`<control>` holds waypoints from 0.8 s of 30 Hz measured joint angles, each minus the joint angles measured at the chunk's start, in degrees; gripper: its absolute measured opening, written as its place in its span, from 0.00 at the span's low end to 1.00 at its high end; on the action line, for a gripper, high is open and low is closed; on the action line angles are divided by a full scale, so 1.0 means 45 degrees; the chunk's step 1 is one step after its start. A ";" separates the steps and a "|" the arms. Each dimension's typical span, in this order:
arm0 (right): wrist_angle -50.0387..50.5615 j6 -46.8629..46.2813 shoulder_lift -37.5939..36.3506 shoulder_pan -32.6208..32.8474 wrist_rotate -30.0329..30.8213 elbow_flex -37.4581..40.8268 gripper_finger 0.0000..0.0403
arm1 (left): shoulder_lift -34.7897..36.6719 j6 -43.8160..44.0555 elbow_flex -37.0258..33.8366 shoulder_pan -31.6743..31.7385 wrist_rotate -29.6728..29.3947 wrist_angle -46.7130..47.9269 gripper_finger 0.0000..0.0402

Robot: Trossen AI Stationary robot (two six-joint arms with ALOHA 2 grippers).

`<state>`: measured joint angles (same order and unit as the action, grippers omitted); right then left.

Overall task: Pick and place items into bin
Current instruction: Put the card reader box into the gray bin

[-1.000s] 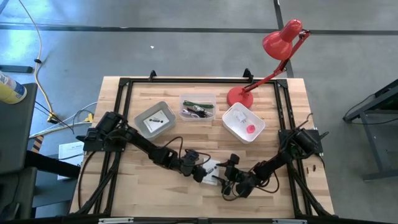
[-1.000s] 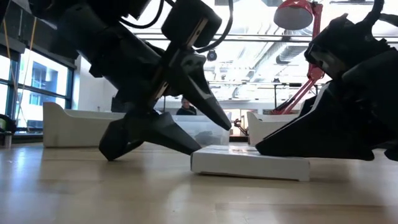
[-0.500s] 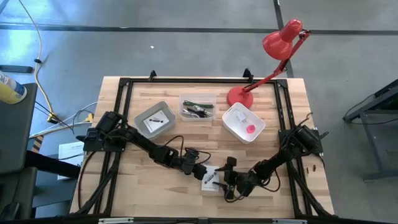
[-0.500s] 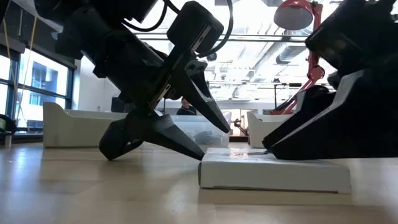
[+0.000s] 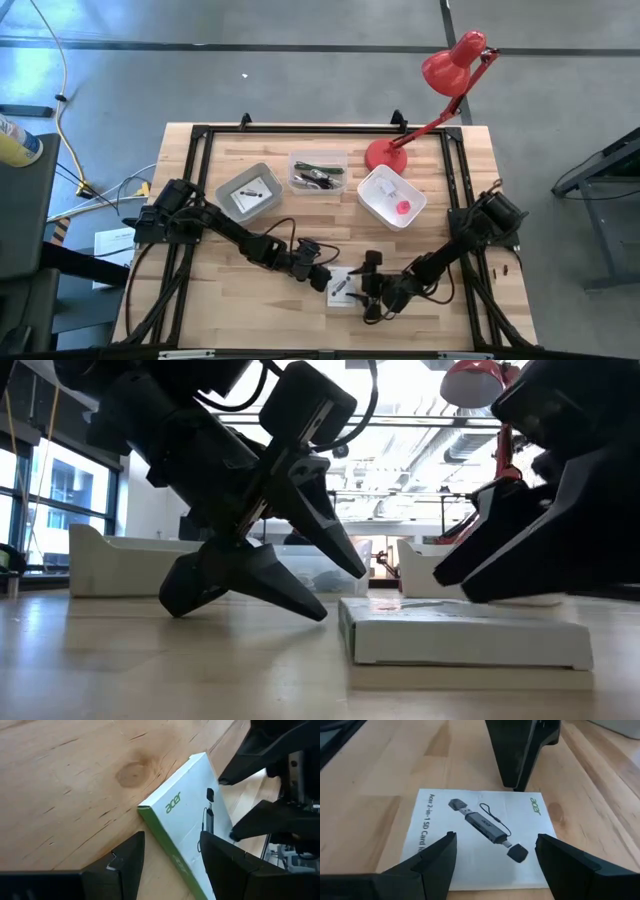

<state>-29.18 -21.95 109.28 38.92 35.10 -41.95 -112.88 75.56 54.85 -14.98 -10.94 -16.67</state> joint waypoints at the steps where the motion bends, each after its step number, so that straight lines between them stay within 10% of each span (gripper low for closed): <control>1: 0.0161 -0.0074 -0.0115 0.0000 -0.0027 -0.0001 0.64 | 0.0000 -0.0034 0.0000 0.0000 0.0000 0.0010 0.45; 24: 0.2422 -0.1181 -0.0669 0.0282 -0.1326 -0.0081 0.64 | 0.0000 -0.0371 -0.0039 -0.0044 0.0010 -0.0127 0.45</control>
<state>-18.28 -27.26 106.27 40.18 29.13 -42.32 -112.88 73.89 54.67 -15.18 -10.89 -17.24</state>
